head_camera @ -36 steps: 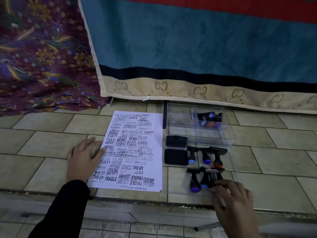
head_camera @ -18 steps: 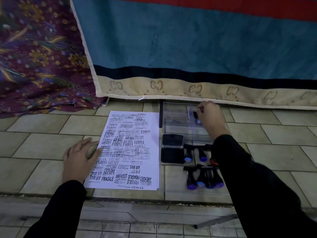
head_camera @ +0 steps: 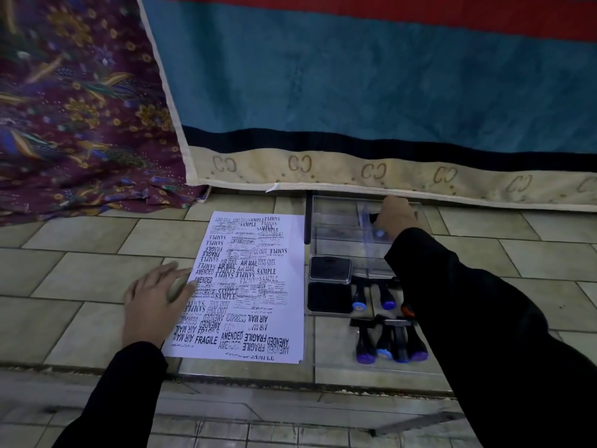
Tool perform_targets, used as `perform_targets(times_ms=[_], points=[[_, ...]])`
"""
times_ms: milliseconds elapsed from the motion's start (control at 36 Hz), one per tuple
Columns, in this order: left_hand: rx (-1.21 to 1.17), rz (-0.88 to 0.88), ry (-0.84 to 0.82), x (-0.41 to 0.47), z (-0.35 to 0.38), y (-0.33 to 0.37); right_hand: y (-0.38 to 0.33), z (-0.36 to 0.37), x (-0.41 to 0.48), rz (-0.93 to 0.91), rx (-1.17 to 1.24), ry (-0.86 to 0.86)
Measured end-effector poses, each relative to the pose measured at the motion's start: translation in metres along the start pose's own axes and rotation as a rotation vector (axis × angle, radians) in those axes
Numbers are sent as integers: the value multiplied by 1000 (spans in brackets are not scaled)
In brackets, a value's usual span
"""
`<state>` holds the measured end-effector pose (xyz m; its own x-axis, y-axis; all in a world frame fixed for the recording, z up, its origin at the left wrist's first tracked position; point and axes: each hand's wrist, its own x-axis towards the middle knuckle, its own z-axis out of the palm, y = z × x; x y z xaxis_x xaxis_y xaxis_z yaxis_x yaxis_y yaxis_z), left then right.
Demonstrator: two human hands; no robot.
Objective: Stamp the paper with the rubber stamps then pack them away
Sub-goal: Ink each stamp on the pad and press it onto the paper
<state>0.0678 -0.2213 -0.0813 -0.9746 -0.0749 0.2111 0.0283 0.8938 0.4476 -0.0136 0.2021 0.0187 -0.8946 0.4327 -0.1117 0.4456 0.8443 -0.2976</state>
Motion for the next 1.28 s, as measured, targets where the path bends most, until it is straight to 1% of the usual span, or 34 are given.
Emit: perform_targets(times_ms=[111, 278, 417, 583, 639, 722, 778, 861, 1083, 1278], points=[[-3, 1, 7, 0, 0, 1, 2, 0, 1, 0, 50, 7], [2, 6, 8, 0, 1, 0, 4, -6, -1, 18, 94, -28], [-2, 4, 11, 0, 0, 1, 7, -10, 2, 15, 104, 20], [-10, 4, 9, -1, -2, 3, 7, -18, 3, 57, 157, 38], [-7, 1, 10, -1, -2, 3, 11, -18, 2, 15, 236, 101], [3, 1, 7, -1, -2, 3, 14, -17, -10, -60, 392, 247], [4, -1, 4, -1, -1, 3, 13, -18, -23, -107, 443, 328], [9, 0, 3, -1, -2, 4, 9, -19, -44, -151, 498, 381], [15, -7, 5, -1, -3, 6, 6, -1, -121, -336, 734, 158], [-2, 14, 30, -2, -2, 4, 12, 22, -157, -521, 559, 77]])
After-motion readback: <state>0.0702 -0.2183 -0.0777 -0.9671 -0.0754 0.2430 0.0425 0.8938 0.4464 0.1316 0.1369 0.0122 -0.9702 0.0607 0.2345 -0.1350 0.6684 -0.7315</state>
